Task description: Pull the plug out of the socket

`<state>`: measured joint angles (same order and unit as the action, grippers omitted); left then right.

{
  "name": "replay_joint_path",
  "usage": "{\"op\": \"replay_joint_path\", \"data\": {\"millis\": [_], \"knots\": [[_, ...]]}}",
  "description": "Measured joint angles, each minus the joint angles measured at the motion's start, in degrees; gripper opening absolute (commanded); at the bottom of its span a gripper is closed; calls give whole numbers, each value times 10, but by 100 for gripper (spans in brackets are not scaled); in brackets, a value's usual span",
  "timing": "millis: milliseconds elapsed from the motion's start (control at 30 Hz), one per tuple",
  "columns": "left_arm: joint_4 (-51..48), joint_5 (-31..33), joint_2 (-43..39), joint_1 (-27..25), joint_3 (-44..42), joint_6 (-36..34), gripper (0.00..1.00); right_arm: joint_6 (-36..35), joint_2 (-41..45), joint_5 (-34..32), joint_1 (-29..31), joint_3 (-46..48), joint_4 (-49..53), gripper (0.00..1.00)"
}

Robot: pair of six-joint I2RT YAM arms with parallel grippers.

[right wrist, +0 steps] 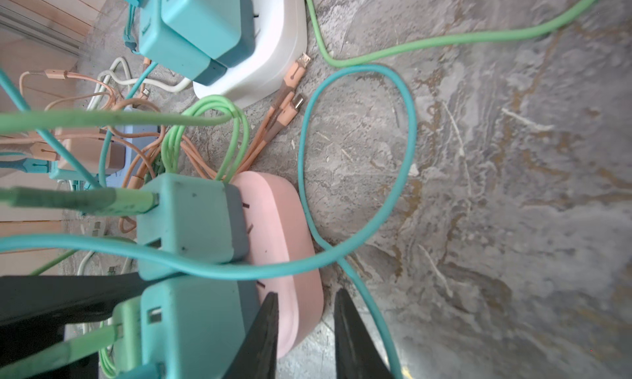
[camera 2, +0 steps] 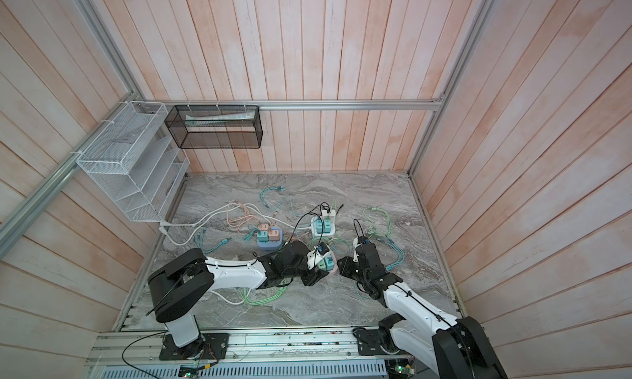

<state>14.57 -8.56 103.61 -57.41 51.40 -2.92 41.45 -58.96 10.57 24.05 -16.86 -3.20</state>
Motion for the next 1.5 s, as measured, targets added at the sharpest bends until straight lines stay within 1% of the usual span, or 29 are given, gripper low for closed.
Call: {"op": "replay_joint_path", "data": {"millis": [133, 200, 267, 500, 633, 733, 833, 900, 1067, 1133, 1233, 1367, 1400, 1500], "knots": [[0, 0, 4, 0, 0, -6, 55, -9, -39, 15, -3, -2, -23, 26], [0, 0, 5, 0, 0, -9, 53, -13, -60, 28, -4, -7, -35, 27], [0, 0, 8, 0, 0, -10, 50, -21, -80, 35, -4, -18, -41, 26], [2, -2, 10, 0, 0, -17, 49, -32, -115, 49, -5, -32, -64, 26], [2, -2, 10, 0, 0, -25, 40, -36, -122, 50, -6, -32, -75, 27], [2, -2, 11, 1, 1, -30, 38, -38, -123, 50, -6, -32, -76, 26], [1, -2, 11, 1, 1, -32, 33, -38, -125, 50, -7, -32, -80, 25], [2, -2, 11, 1, 1, -31, 32, -38, -125, 50, -6, -30, -85, 24], [-1, -2, 11, 1, 4, -27, 26, -38, -121, 48, -5, -22, -95, 22], [-6, -1, 11, 2, 7, -20, 25, -38, -115, 44, -2, -18, -95, 22], [-13, -4, 11, 5, 11, -4, 21, -38, -105, 36, 4, -12, -94, 20], [-13, -19, 11, 14, 11, 16, 21, -38, -103, 23, 14, -10, -100, 19], [-13, -19, 11, 15, 11, 19, 18, -38, -105, 21, 16, -10, -103, 19], [-13, -18, 11, 16, 11, 23, 17, -38, -113, 13, 22, -10, -115, 16]]}}
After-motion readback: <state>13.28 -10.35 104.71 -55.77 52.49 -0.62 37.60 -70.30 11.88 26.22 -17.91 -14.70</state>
